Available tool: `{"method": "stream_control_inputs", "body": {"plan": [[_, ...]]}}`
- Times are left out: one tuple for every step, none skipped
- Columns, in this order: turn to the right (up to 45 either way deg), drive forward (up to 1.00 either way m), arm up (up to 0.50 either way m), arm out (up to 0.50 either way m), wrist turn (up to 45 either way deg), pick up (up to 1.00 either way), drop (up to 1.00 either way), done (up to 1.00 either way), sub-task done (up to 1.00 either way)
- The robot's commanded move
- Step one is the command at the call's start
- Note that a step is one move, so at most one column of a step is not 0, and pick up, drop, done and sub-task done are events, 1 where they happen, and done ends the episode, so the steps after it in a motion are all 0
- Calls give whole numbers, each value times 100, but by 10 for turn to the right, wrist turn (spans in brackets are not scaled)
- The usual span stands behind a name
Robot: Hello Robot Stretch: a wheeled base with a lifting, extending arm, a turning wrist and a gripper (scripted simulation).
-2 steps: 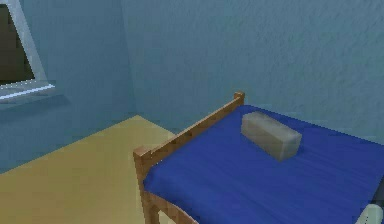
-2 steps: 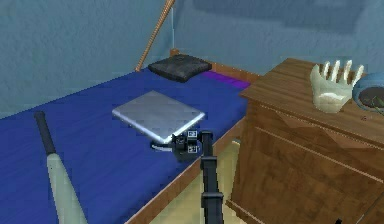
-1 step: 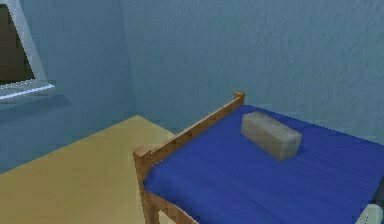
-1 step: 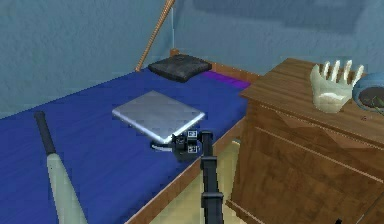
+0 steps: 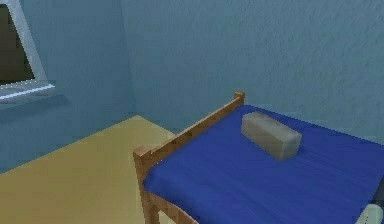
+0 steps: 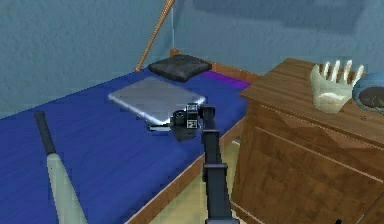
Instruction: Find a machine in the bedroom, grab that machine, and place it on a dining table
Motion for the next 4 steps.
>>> {"method": "stream_control_inputs", "body": {"plan": [[0,0,20,0,0,0,0,0,0],[0,0,0,0,-450,0,0,0,0],[0,0,0,0,-450,0,0,0,0],[0,0,0,0,-120,0,0,0,0]]}}
